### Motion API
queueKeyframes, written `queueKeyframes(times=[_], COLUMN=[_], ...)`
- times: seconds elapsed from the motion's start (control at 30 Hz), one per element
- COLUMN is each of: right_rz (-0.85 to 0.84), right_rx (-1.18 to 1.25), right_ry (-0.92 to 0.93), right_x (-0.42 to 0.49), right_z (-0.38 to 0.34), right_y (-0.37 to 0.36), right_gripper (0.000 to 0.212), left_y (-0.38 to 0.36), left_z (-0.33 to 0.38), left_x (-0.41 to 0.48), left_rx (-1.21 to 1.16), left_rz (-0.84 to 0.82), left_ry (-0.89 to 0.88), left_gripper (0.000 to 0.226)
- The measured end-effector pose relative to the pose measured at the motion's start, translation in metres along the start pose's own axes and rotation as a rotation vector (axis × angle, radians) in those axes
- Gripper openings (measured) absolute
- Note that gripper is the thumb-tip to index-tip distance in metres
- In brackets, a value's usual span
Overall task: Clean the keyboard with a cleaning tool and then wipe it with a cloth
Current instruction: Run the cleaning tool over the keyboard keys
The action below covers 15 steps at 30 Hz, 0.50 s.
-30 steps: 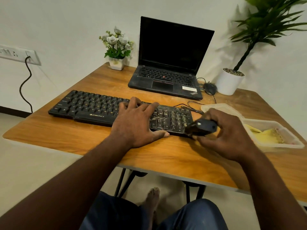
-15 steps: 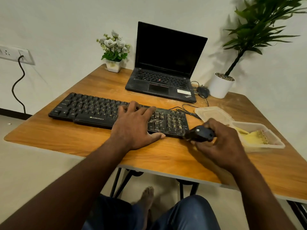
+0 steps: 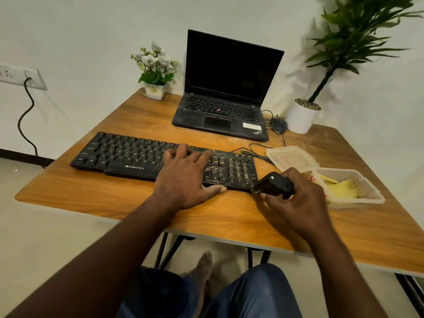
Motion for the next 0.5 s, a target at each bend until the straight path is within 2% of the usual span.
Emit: queueKeyframes(times=[0.07,0.17,0.23,0.4,0.5], right_rz=[0.02,-0.096,-0.135,-0.021,-0.227], right_rx=[0.009,0.098,0.11,0.096,0.148], right_ry=[0.014,0.056,0.035,-0.111,-0.073], right_x=[0.003,0.011,0.027,0.073,0.072], right_z=[-0.005,-0.026,-0.028,-0.017,-0.022], right_y=[-0.002,-0.018,-0.025,-0.019,-0.023], right_gripper=[0.039,0.046,0.042,0.041,0.043], left_y=[0.0,0.0,0.0,0.002,0.001], left_z=[0.0,0.0,0.0,-0.001,-0.002], left_x=[0.001,0.0,-0.001,-0.001,0.0], left_rx=[-0.007,-0.015,-0.013,-0.015,-0.038], left_rz=[0.001,-0.003,-0.007,-0.015,-0.007], left_ry=[-0.003,-0.005,-0.007,-0.007,-0.004], left_gripper=[0.101,0.099,0.099,0.1,0.099])
Point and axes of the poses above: each hand's wrist, its own x-axis towards the middle knuckle, its own y-axis out of the back of the hand, z = x × y, the point moved 1 cm from there along x, towards the middle knuckle, and after that the axes turned 9 degrees about z, right-handed, at the moved point
